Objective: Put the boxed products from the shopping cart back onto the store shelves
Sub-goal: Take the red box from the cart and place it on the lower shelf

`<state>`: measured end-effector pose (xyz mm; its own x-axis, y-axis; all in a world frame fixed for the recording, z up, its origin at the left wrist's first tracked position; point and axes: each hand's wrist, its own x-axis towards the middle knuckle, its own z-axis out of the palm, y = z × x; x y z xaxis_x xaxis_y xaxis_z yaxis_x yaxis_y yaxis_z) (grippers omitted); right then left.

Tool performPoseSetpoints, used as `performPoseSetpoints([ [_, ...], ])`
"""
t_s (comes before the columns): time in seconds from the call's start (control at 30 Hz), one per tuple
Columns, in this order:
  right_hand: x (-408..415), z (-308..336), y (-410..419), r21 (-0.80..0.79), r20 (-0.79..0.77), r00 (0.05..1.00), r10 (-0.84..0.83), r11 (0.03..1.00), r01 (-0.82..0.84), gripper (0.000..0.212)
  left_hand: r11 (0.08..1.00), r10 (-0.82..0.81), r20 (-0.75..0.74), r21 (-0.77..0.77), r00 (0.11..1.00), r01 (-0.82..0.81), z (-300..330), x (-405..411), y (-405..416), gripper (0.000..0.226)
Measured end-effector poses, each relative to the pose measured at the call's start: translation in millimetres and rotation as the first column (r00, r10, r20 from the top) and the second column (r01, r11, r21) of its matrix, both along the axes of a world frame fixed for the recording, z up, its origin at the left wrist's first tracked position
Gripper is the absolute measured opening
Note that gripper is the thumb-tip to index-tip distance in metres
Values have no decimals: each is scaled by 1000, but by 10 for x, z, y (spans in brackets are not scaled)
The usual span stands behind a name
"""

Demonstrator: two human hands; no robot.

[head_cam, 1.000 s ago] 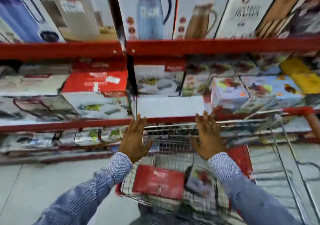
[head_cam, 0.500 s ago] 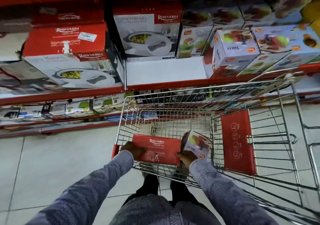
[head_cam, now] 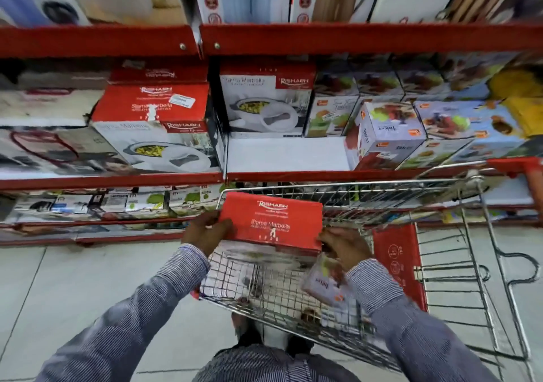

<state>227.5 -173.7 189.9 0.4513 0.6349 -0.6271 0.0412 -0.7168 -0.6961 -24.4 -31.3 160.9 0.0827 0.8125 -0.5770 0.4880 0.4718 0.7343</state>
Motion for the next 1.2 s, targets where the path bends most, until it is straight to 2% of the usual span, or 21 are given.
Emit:
performPoseSetpoints([
  [0.07, 82, 306, 91, 103, 54, 999, 5, 995, -10, 16, 998, 50, 89, 40, 995, -53, 265, 60, 93, 35],
  [0.17, 201, 669, 221, 215, 58, 998, 28, 976, -40, 9, 987, 116, 186, 86, 976, -133, 631, 150, 213, 39],
  [0.23, 272, 870, 305, 272, 74, 997, 26, 961, -45, 18, 981, 111, 213, 130, 971, -141, 873, 238, 280, 49],
  [0.3, 321, 1032, 378, 326, 111, 993, 27, 943, -62, 18, 974, 82, 222, 189, 972, -126, 1059, 295, 338, 56],
  [0.43, 411, 1231, 529, 372, 156, 988, 1, 926, -60, 24, 948, 11, 173, 313, 985, -66, 1312, 356, 449, 53],
  [0.57, 461, 1421, 712, 377, 202, 979, 23, 921, -99, 19, 922, 6, 168, 381, 986, -71, 1477, 404, 583, 69],
  [0.63, 489, 1480, 805, 385, 234, 972, 26, 915, -117, 23, 910, 1, 163, 409, 987, -68, 1583, 437, 625, 63],
  [0.7, 523, 1515, 900, 394, 293, 955, 37, 906, -156, 24, 901, -1, 147, 430, 989, -63, 1653, 463, 692, 53],
  [0.8, 542, 1555, 1026, 421, 290, 956, 40, 892, -165, 27, 881, -13, 117, 472, 993, -45, 1679, 499, 820, 42],
  [0.93, 522, 1578, 1186, 437, 305, 950, 67, 876, -202, 29, 858, -4, 32, 513, 999, -13, 1656, 574, 908, 44],
  [1.2, 539, 1295, 1457, 348, 297, 950, 98, 915, -204, 35, 827, -49, -223, 538, 974, 165, 1531, 724, 967, 41],
])
